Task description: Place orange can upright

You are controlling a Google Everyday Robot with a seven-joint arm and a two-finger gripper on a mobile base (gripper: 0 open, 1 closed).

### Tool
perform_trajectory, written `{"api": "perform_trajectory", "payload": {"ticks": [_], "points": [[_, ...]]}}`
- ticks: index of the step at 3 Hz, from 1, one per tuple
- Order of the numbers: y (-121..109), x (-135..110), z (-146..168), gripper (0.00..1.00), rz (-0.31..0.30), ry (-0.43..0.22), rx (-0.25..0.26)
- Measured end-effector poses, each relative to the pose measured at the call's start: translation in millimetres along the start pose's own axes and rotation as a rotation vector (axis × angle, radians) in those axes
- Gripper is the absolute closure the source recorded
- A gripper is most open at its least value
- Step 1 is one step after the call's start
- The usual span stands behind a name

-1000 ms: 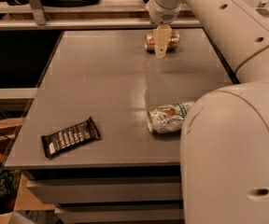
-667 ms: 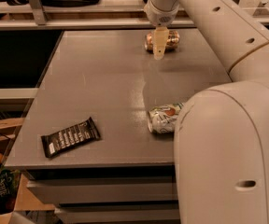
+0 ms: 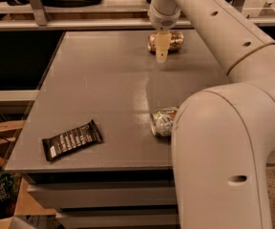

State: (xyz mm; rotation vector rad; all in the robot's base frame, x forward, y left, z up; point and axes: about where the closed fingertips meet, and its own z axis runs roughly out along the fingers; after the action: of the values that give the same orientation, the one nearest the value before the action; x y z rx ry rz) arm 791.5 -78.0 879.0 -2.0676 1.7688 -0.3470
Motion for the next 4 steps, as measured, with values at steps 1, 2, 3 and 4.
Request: {"api": "perform_trajectory", "payload": {"ticks": [1, 2, 3, 4], "points": [[1.1, 3.5, 9.5, 0.00, 0.009, 0.005, -0.015], [3.0, 11.8, 23.0, 0.00, 0.024, 0.009, -0.043], [1.5, 15.2, 27.0, 0.00, 0.029, 0.012, -0.050], [-0.4, 17.3, 28.7, 0.16, 0.031, 0.016, -0.051]]}}
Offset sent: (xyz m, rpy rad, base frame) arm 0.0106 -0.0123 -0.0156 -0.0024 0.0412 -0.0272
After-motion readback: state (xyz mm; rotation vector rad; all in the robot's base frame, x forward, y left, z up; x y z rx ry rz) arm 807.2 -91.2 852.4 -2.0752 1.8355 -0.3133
